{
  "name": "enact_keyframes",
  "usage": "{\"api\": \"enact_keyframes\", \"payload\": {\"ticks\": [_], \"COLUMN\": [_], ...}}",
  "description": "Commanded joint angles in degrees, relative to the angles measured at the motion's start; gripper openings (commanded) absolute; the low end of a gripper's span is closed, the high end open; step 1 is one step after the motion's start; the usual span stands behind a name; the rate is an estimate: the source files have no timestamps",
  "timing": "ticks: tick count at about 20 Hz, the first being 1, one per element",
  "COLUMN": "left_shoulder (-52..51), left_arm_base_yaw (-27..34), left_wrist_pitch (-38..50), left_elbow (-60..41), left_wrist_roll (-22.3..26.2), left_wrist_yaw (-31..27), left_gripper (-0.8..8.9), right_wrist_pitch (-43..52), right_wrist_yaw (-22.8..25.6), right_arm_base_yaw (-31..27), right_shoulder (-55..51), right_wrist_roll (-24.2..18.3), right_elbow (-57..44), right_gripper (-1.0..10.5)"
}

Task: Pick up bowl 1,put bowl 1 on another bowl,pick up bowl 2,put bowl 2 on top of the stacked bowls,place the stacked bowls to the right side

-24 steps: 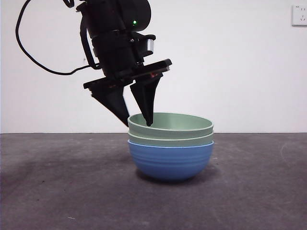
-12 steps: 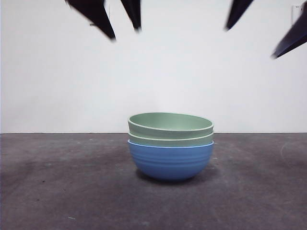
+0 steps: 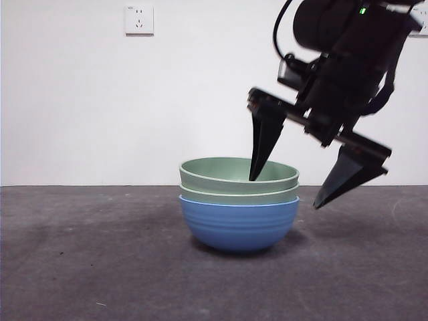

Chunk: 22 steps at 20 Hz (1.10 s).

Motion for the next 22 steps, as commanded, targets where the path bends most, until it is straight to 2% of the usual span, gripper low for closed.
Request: {"api": "enact_keyframes", "payload": {"ticks": [1,5,7,11,19,22], "left_shoulder": [-1.27,-1.88,-1.86,-1.88,-1.86,-1.86], "left_arm_base_yaw": [-0.17,-0.17,-0.17,-0.17,-0.17,-0.17], "left_wrist_pitch": [-0.20,-0.72,-0.74,-0.72,-0.74,-0.72], "left_elbow": [-0.13,-0.13,-0.13,-0.13,-0.13,-0.13], "left_wrist_roll": [0.57,0.55,0.55,0.55,0.57,0.59], "left_wrist_yaw": [-0.04,-0.04,-0.04,-0.04,-0.04,-0.07], "left_gripper": [3.19,3.19,3.19,3.19,3.18,3.18], "right_wrist_pitch": [0.79,1.36,1.79,1.79,2.19,2.19], "right_wrist_yaw": [-0.22,-0.22,-0.33,-1.73,-1.68,-1.42], "right_arm_base_yaw": [0.04,0.09,0.09,0.09,0.00,-1.64], "right_shoulder": [2.03,3.26,3.26,3.26,2.03,-0.68], "right_wrist_roll": [1.25,1.22,1.20,1.20,1.16,0.55], "right_elbow": [-0.33,-0.33,-0.33,-0.33,-0.33,-0.33], "right_gripper": [4.6,2.9,1.4,0.1,-0.1,-0.1]}}
